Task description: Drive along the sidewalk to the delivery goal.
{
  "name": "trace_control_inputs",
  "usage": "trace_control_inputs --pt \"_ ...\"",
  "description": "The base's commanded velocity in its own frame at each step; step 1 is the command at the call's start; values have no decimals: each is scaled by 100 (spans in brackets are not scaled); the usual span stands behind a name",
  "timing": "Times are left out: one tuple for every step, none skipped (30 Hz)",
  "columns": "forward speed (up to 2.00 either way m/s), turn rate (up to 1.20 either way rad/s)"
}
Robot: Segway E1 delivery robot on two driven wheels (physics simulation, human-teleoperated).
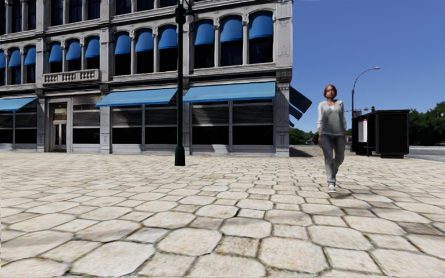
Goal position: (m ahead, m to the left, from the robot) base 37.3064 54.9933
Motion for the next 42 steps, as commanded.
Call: trace_control_inputs --pt "150 55" --pt "150 55" --pt "150 55" --pt "150 55" --pt "150 55" --pt "150 55" --pt "150 55" --pt "149 55" --pt "147 55" --pt "140 55" --pt "136 55" --pt "136 55" --pt "135 55" --pt "134 56" --pt "134 58" --pt "133 58" --pt "133 58" --pt "133 58" --pt "133 58" --pt "133 58" --pt "133 58" --pt "133 58" --pt "133 58" --pt "133 58" --pt "133 58" --pt "133 58" --pt "133 58" --pt "133 58" --pt "133 58" --pt "133 58" --pt "133 58" --pt "133 58" --pt "133 58" --pt "133 58" --pt "133 58" --pt "133 58" --pt "133 58" --pt "133 58" --pt "133 58" --pt "133 58" --pt "133 58" --pt "133 58"
